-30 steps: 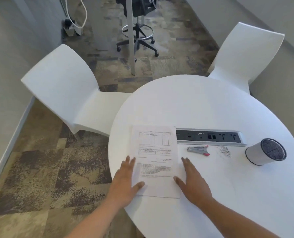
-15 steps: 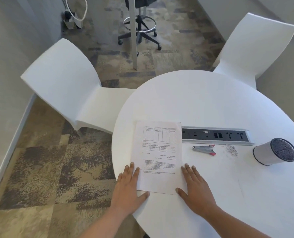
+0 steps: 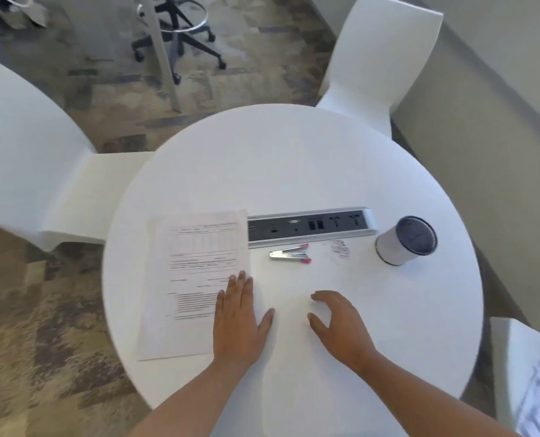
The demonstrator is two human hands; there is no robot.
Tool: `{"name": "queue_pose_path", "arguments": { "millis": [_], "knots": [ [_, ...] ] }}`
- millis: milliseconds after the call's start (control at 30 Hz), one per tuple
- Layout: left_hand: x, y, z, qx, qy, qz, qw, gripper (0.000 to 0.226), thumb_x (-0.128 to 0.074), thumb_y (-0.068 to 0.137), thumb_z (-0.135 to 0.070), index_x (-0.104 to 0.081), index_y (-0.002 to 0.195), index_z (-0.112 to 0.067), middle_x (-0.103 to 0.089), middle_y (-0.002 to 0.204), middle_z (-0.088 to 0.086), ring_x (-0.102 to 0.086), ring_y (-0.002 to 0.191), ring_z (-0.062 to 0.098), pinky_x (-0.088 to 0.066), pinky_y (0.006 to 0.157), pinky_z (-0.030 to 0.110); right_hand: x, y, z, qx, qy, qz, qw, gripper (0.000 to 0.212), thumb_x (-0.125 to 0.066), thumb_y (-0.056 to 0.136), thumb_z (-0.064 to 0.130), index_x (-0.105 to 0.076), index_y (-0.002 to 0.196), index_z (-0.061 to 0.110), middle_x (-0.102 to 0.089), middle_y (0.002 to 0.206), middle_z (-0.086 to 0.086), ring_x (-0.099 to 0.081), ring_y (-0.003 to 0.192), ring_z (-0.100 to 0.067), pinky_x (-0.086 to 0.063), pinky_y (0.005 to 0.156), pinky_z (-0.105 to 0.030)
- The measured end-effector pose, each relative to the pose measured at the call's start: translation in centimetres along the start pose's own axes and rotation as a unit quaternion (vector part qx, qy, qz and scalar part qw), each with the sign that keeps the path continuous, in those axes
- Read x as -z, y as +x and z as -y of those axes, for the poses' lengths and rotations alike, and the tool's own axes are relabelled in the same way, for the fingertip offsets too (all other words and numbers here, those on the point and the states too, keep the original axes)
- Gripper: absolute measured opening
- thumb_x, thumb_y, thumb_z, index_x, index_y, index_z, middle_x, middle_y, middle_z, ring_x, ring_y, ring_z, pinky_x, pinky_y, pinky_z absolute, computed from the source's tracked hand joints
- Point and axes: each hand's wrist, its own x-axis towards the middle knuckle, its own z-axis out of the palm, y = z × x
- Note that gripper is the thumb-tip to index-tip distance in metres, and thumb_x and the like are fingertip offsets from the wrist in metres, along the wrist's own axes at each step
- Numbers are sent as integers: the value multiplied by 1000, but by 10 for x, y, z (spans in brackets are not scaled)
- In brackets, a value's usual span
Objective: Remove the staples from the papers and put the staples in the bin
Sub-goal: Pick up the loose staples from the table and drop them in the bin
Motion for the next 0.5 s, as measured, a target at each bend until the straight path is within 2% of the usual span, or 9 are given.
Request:
{"name": "queue_pose_path", "arguments": {
  "millis": [133, 233, 400, 500],
  "knots": [
    [-32, 16, -29, 93, 3, -44, 995, 81, -25, 93, -59, -35, 152, -5, -27, 165, 7, -19, 155, 24, -8, 126, 41, 31, 22, -38, -42, 39, -47, 997, 36, -68, 86, 22, -61, 121, 19, -62, 121, 3, -58, 103, -9, -46, 93, -23],
    [-49, 17, -30, 123, 59, -59, 989, 78, -27, 95, -58, -36, 152, -6, -28, 165, 7, -21, 154, 25, -8, 125, 43, 46, 47, -54, -44, 38, -56, 997, 38, -68, 84, 17, -61, 122, 17, -62, 118, -1, -59, 95, -11, -52, 91, -31],
    [-57, 17, -30, 137, 94, -68, 984, 83, -32, 90, -63, -34, 153, -8, -28, 165, 5, -19, 155, 23, -8, 126, 42, 61, 99, -66, -17, -8, -58, 998, 44, -66, 84, 18, -59, 127, 15, -59, 123, -4, -62, 102, -20, -51, 94, -38],
    [-58, 18, -31, 141, 105, -80, 981, 84, -32, 89, -63, -36, 152, -7, -30, 164, 6, -22, 154, 23, -11, 126, 44, 64, 122, -64, -19, -36, -57, 998, 48, -66, 85, 22, -55, 131, 13, -57, 127, -6, -61, 108, -25, -49, 94, -36]
  ]
}}
